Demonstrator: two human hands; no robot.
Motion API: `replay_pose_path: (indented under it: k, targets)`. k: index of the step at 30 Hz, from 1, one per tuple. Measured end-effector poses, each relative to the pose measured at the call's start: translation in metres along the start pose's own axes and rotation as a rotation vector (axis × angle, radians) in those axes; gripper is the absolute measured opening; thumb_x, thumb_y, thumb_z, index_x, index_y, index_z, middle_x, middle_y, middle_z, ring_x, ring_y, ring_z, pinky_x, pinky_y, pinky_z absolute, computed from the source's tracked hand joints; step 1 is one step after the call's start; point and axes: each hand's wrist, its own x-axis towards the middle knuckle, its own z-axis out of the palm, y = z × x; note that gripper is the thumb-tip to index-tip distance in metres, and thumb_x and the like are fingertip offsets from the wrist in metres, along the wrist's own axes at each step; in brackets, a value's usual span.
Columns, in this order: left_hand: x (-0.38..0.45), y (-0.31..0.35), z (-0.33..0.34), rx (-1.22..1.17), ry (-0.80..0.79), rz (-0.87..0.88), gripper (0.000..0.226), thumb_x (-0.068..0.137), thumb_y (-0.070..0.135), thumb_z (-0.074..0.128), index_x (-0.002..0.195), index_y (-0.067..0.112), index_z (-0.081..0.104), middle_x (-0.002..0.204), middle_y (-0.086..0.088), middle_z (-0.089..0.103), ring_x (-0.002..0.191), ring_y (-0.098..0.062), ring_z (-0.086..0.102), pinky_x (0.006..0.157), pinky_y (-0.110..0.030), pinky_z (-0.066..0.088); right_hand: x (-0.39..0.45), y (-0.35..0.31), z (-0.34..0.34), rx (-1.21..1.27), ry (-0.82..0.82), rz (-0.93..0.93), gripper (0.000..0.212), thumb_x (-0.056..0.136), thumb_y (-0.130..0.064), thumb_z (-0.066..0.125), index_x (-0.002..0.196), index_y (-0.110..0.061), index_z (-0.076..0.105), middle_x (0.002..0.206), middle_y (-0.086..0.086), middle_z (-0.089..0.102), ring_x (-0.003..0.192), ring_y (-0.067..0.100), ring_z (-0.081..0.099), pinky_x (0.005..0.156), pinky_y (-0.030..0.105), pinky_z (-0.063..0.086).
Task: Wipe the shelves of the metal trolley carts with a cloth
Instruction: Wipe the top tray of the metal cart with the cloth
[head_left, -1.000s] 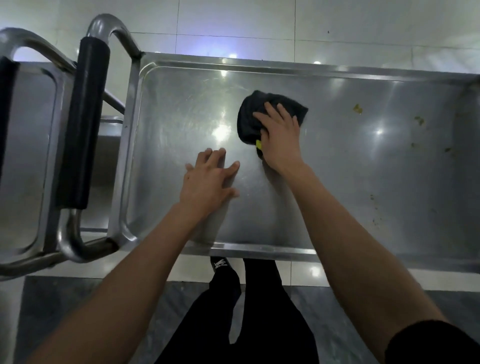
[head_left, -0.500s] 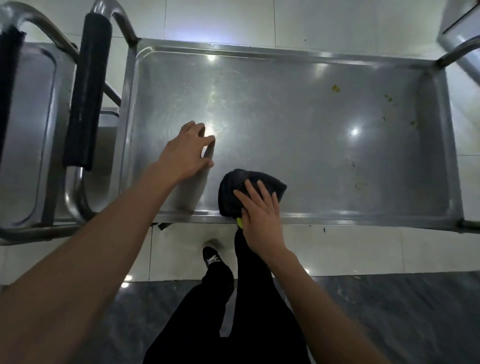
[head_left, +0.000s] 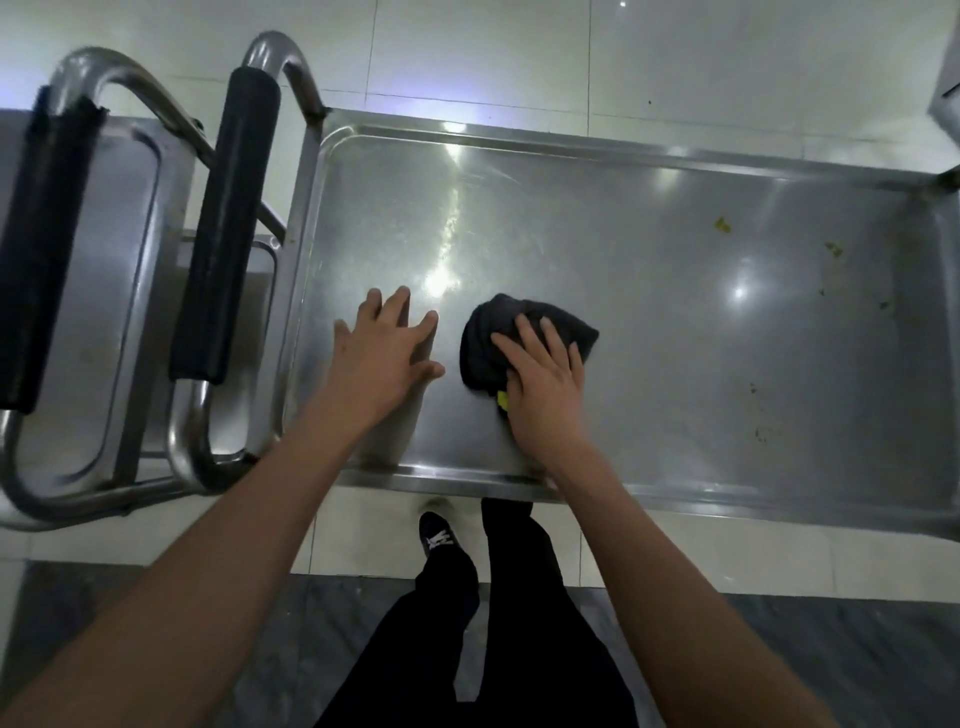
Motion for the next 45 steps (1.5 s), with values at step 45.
replay_pose_path:
  k: [45]
  targets:
    - [-0.043,-0.048,-0.007,-0.085,-0.052,0.053,0.044,0.091,0.039,0.064,0.133,0.036,0.049,0.149,-0.001,0.031,0.138,-0.032,0.023,0.099,-0.056,0.041,-0.059,-0.082,0.045,0.094,0.011,0.050,0.050,0.096,-0.012,0.055,0.142,-0.030,0.051,0.161,-0.005,0.033,0.153,0.021,0.017,0.123,0.050,0.007]
